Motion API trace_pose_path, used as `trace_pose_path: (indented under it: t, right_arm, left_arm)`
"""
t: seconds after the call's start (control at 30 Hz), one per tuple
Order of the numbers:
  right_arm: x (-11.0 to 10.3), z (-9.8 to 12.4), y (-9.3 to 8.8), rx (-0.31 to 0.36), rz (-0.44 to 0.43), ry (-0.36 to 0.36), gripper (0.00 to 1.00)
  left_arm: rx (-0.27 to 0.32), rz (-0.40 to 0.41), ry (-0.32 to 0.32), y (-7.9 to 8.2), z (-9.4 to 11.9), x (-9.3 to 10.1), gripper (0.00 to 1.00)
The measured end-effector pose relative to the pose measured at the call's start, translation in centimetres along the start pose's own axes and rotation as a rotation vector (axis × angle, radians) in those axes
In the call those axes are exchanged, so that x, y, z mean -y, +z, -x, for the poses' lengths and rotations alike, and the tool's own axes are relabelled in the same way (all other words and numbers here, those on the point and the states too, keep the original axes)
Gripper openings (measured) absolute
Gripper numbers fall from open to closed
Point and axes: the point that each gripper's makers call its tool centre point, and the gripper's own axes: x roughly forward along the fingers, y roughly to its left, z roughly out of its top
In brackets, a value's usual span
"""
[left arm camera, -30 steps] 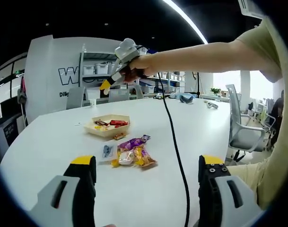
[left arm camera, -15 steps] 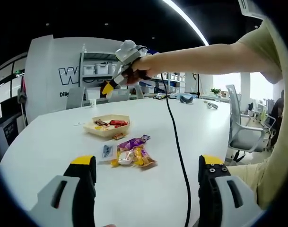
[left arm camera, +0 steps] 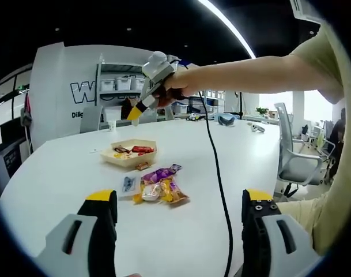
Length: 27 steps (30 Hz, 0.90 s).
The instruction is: Place the target food into the container with the food tongs after gripping and lifting it, then release it inside without dropping or visibly crushing the food.
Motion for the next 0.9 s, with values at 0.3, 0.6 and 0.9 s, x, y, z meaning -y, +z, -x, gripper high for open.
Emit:
trace_pose_path:
  t: [0.3,0.6,0.9]
  right_arm:
    - [-1.6,0.4,-1.8,-0.029,0.013,0.042,0.21]
    - [-3.6,0.8,-3.3,-0.038,0.035,0.112,0.21]
    - [-5.7,1.4,-5.0,-0.037,0.058,0.191,0.21]
  left_arm:
    - [0.000,-0.006,-0.006,0.1,-0.2,0.2,0.88]
    - [-0.002,-0.009,-0.010,0.2,-0.2,0.4,0.88]
    - [-0.004,-0.011,-0.010,0.2,-0.2,0.3,0.87]
